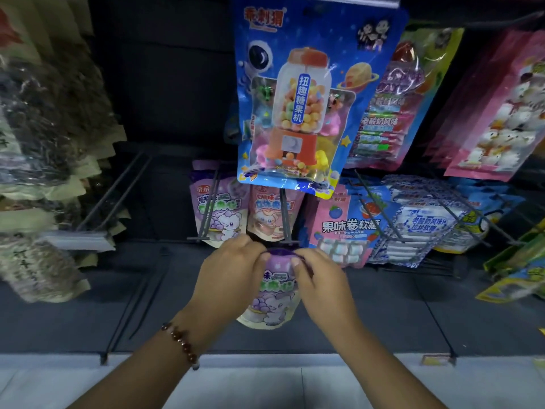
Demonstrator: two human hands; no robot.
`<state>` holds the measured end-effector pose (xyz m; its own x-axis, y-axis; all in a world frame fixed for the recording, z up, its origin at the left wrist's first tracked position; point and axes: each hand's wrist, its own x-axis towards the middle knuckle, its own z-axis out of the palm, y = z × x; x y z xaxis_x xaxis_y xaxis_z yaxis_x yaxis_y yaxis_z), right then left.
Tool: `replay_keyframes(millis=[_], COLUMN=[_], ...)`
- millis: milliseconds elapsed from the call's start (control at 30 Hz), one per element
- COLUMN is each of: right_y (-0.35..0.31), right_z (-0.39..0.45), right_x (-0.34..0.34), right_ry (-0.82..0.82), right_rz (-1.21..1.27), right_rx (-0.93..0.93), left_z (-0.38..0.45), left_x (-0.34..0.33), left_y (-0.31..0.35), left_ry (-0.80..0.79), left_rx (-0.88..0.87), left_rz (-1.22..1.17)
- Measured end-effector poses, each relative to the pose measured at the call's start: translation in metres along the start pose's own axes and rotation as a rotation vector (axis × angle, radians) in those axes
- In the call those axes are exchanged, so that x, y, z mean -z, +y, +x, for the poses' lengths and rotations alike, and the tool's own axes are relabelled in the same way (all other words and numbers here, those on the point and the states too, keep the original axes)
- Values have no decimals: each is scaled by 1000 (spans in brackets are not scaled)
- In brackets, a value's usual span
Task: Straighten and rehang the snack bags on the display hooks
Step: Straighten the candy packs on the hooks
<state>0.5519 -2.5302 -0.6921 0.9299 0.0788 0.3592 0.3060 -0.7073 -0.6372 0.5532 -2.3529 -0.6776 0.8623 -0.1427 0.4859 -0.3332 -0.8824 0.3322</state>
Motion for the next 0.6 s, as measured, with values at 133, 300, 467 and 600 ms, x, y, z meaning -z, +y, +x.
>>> replay_keyframes(millis=[133, 300, 467, 600], right_y=[-17, -49, -72, -78], right_z=[-8, 2, 18, 30], right_x=[-6, -26, -49, -65], right_ry=[-30, -110, -184, -176], right_rz=[64, 106, 93, 117], right_rx=[33, 86, 118, 101], left_z=[-20, -39, -40, -29], left_x=[14, 36, 54, 54], left_y=[-16, -43, -70, -85], left_ry=[-9, 28, 73, 108], left_rx=[41, 144, 199, 205], left_rz=[-52, -85, -90, -104])
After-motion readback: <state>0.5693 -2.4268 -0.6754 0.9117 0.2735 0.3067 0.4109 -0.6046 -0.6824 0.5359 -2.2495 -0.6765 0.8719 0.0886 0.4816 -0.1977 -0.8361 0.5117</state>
